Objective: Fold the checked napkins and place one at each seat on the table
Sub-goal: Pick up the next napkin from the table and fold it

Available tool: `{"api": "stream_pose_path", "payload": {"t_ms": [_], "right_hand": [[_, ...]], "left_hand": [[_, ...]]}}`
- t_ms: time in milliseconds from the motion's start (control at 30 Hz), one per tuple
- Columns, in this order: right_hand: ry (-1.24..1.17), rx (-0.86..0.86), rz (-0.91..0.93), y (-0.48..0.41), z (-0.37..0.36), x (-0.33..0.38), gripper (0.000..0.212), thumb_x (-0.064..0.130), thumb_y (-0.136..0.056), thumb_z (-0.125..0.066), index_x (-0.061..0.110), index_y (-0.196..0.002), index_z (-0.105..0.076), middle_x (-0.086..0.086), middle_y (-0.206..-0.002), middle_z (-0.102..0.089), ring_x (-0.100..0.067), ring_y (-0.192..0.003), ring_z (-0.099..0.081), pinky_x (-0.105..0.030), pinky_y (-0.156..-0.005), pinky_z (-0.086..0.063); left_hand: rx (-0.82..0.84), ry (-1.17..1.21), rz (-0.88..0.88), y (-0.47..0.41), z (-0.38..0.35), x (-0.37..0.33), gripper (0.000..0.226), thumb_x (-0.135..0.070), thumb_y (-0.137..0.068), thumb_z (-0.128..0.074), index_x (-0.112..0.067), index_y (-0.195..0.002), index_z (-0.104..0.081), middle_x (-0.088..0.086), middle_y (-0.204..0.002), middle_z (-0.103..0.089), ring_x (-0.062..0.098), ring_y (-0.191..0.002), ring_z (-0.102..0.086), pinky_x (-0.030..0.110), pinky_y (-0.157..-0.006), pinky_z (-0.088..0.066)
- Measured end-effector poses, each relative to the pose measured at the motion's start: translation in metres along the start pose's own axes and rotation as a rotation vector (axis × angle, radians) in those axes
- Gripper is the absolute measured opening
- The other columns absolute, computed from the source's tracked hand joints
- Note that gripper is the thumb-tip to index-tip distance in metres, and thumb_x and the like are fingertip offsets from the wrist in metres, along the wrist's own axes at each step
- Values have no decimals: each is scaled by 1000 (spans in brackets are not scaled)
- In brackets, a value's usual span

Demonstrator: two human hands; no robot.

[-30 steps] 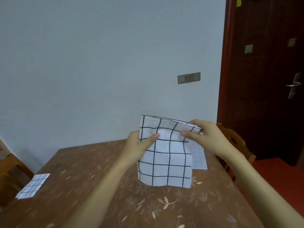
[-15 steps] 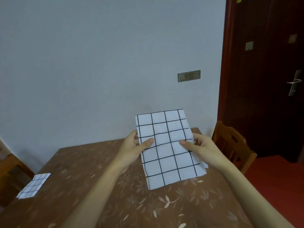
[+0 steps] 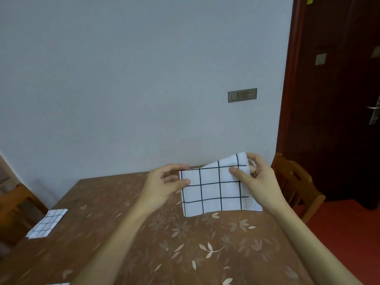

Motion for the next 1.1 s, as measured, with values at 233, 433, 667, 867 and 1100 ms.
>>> {"api": "stream_pose_path", "payload": {"t_ms": [233,433,667,867,1100], "right_hand": [[276,87,128,-1,-2,12,54,34,-83,-80,43,-132,-57,-5,-57,-49,-17,-54,-48,-34,-62,-46],[468,88,168,0,-2,15,16,35,-83,-79,33,-98,-73,11,-85,-72,-6,-82,-67,-20,-76,-50],[556,172,356,4,-19,28,4,32,-88,-73,30,-92,-74,6,-109,-54,-4,-105,-52,-8,-87,-36],[502,243,352,9,-29,44,22,40,-89,-72,19,-93,-69,12,-108,-67,-6,-102,-61,-23,-87,-47],[378,240,77,2,-14,21,19,32,-83,-80,21,-97,-73,4,-91,-75,-9,-86,-70,-40,-82,-57]], "left_hand": [[-229,-224,-125,-4,17,-18,30,-6,-77,-83,-21,-102,-78,-6,-91,-77,13,-85,-72,24,-83,-57],[-298,-492,-292,4,14,-30,16,-8,-77,-82,-22,-84,-77,-10,-88,-66,6,-82,-64,21,-79,-53],[77,-699,-307,6,-27,-17,27,-36,-81,-79,-32,-106,-68,-19,-112,-57,-2,-105,-58,14,-90,-43],[173,-465,-223,11,-53,-13,5,-31,-93,-67,-34,-94,-71,-20,-84,-71,6,-77,-67,30,-66,-52],[170,-112,1,9,-45,3,17,-24,-96,-66,-19,-111,-71,-1,-103,-78,18,-93,-76,47,-82,-61]]}}
Point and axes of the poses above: each hand's wrist, its own y-axis away from the middle knuckle, its own z-axis out of the back of the hand, x = y × z, the point moved 7 cm from there along -y, towards the middle knuckle
